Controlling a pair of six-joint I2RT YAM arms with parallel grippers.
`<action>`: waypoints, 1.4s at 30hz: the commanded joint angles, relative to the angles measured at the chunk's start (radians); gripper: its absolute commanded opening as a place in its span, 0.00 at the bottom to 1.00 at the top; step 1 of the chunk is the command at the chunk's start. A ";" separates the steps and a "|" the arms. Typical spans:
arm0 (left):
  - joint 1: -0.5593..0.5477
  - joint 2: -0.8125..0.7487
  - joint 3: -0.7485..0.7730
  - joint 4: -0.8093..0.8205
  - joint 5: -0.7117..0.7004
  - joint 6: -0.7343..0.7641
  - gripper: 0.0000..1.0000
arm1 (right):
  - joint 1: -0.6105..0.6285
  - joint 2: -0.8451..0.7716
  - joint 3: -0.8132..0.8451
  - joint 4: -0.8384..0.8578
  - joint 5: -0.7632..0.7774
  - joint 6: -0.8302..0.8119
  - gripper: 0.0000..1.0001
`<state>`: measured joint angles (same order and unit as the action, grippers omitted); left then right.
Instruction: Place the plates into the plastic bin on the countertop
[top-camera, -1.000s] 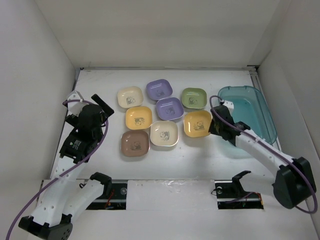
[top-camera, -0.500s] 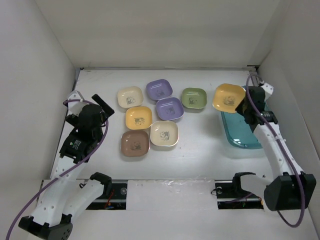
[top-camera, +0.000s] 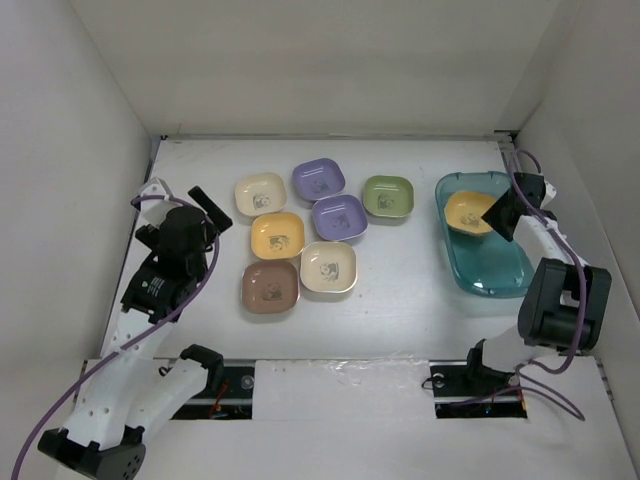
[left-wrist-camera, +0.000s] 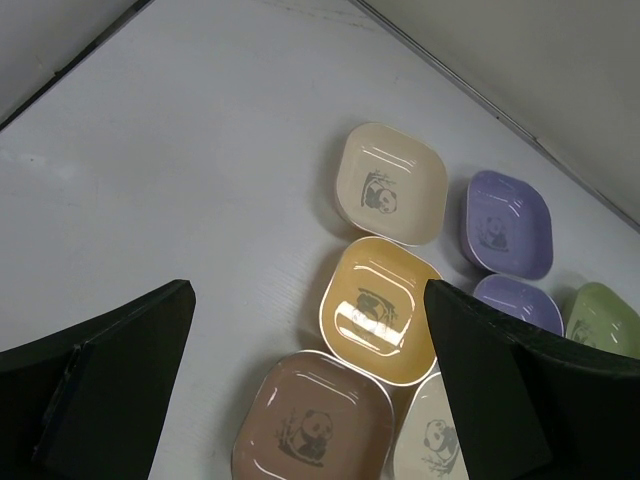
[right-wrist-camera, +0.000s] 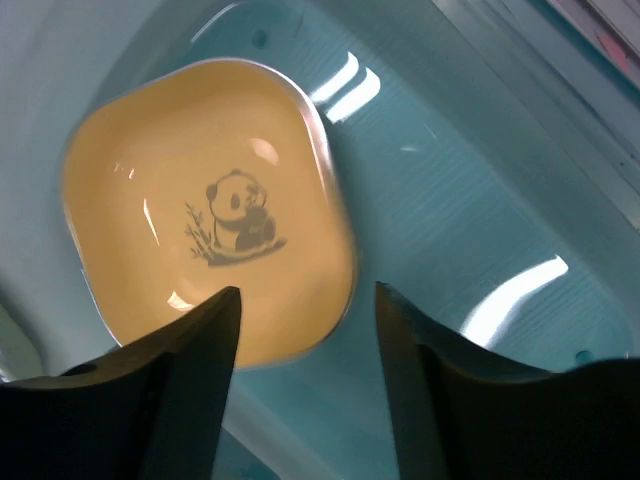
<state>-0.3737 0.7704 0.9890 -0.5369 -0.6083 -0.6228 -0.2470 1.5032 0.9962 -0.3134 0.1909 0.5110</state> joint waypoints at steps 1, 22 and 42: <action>-0.002 0.003 -0.001 0.041 0.007 0.018 1.00 | -0.012 -0.011 0.056 0.077 -0.022 0.004 0.67; -0.002 0.059 -0.001 0.041 0.047 0.037 1.00 | 0.517 0.195 0.361 -0.009 -0.059 -0.184 0.90; -0.002 0.087 -0.001 0.060 0.096 0.055 1.00 | 0.491 0.588 0.703 -0.198 0.088 -0.177 0.92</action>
<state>-0.3737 0.8570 0.9886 -0.5110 -0.5255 -0.5831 0.2535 2.0853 1.7050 -0.5243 0.2691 0.3248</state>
